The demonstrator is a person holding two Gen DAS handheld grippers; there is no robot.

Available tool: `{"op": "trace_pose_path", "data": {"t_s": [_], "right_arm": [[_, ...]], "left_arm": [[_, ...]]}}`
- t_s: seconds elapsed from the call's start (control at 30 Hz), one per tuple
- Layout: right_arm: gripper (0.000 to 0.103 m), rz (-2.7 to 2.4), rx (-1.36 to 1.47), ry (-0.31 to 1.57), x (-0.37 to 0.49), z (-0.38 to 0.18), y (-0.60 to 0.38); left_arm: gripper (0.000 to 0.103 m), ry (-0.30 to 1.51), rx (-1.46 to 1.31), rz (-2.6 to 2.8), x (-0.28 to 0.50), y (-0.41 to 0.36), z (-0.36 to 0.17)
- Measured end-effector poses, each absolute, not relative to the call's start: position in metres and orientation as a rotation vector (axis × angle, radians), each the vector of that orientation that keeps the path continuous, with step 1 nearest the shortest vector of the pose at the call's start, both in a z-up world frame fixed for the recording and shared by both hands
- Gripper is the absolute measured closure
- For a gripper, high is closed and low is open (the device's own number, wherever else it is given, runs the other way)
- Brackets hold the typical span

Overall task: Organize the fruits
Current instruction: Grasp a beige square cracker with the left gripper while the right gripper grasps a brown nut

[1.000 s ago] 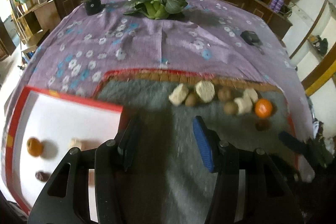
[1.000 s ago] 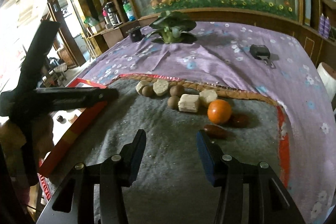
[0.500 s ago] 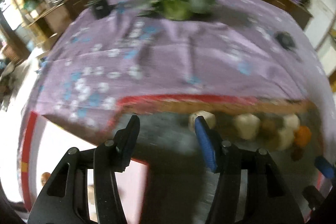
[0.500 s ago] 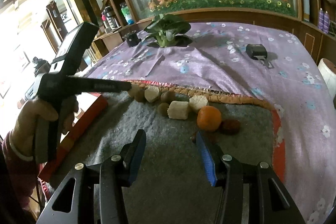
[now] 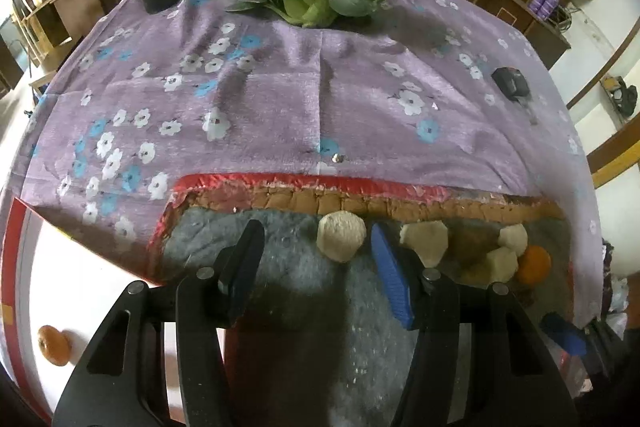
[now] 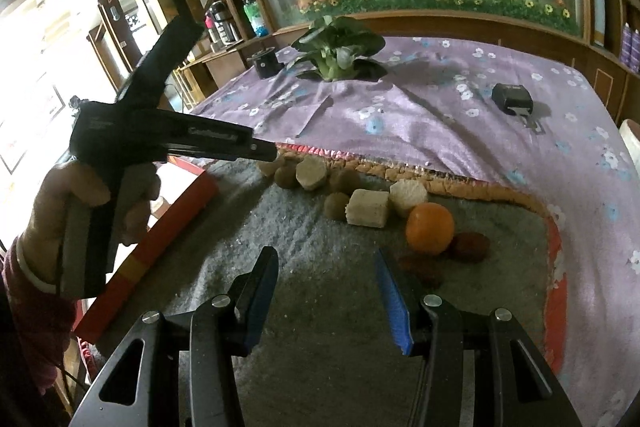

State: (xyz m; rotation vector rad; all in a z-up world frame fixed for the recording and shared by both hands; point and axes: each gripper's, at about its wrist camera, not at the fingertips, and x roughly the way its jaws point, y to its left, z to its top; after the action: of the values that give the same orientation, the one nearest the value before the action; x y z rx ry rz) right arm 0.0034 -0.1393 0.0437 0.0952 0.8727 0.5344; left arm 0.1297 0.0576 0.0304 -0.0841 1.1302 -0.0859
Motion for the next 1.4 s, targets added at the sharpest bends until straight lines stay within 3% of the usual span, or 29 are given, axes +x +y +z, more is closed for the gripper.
{"op": "trace_pose_path", "data": {"t_s": [0.3, 0.4, 0.43, 0.97, 1.07, 1.4], "right_arm": [[0.055, 0.542, 0.095, 0.887, 0.007, 0.040, -0.137], [0.055, 0.559, 0.087, 0.875, 0.007, 0.042, -0.134], [0.055, 0.567, 0.080, 0.870, 0.007, 0.044, -0.132], [0.055, 0.670, 0.090, 0.946, 0.072, 0.016, -0.048], [0.063, 0.656, 0.081, 0.941, 0.084, 0.012, -0.040], [0.064, 0.569, -0.062, 0.928, 0.088, 0.010, -0.020]], "left_arm": [[0.048, 1.173, -0.077, -0.103, 0.138, 0.046, 0.016], [0.076, 1.168, -0.078, -0.090, 0.139, 0.052, 0.016], [0.078, 1.170, -0.098, -0.107, 0.138, 0.055, 0.017], [0.078, 1.038, -0.169, -0.122, 0.084, 0.105, 0.071], [0.078, 1.031, -0.175, -0.127, 0.078, 0.111, 0.074], [0.078, 1.023, -0.203, -0.127, 0.068, 0.129, 0.074]]}}
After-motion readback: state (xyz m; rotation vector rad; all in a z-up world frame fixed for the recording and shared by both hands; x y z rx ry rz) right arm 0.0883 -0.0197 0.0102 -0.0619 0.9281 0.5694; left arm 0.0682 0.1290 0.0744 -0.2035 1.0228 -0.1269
